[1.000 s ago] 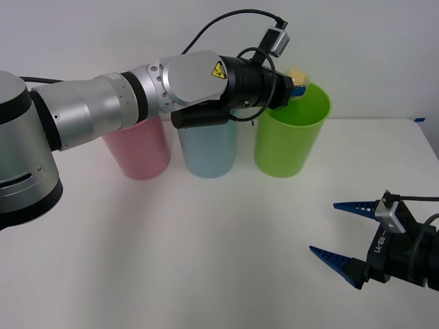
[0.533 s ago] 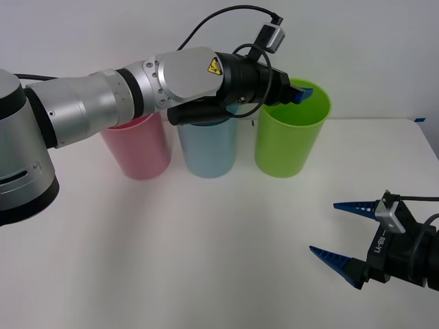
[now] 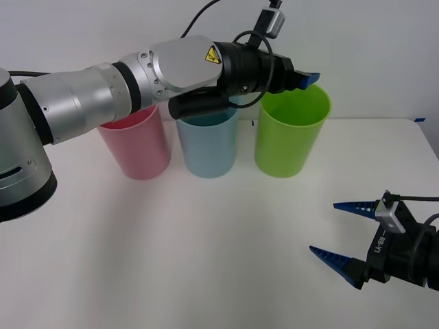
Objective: Put cans in the blue bin and PET bottles in the pink bin and trash in the green bin.
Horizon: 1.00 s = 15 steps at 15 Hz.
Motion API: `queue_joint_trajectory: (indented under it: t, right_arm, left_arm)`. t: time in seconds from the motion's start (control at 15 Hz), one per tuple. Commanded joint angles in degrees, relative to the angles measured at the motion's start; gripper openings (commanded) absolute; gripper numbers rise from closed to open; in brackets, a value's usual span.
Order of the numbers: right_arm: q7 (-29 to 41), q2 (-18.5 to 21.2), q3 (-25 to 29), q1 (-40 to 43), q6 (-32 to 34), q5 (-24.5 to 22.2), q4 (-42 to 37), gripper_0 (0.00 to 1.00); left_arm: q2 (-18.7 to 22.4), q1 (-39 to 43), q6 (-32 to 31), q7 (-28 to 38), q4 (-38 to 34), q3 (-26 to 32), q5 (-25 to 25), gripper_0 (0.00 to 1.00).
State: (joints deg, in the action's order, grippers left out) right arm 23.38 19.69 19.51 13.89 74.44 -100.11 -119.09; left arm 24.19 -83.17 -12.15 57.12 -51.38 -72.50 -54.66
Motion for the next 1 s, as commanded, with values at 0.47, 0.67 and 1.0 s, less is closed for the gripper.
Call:
queue_joint_trajectory:
  t: [0.47, 0.67, 1.0]
  right_arm:
    - [0.0, 0.0, 0.0, 0.0, 0.0, 0.0, 0.0, 1.00]
    - [0.0, 0.0, 0.0, 0.0, 0.0, 0.0, 0.0, 1.00]
    - [0.0, 0.0, 0.0, 0.0, 0.0, 0.0, 0.0, 1.00]
  left_arm:
    - [8.4, 13.4, -3.6, -6.5, -23.1, 24.3, -7.0, 1.00]
    - [8.5, 25.0, -7.2, -6.3, -34.0, 36.6, -16.9, 1.00]
    - [8.5, 43.4, -16.0, -4.6, -51.3, 51.4, -30.2, 1.00]
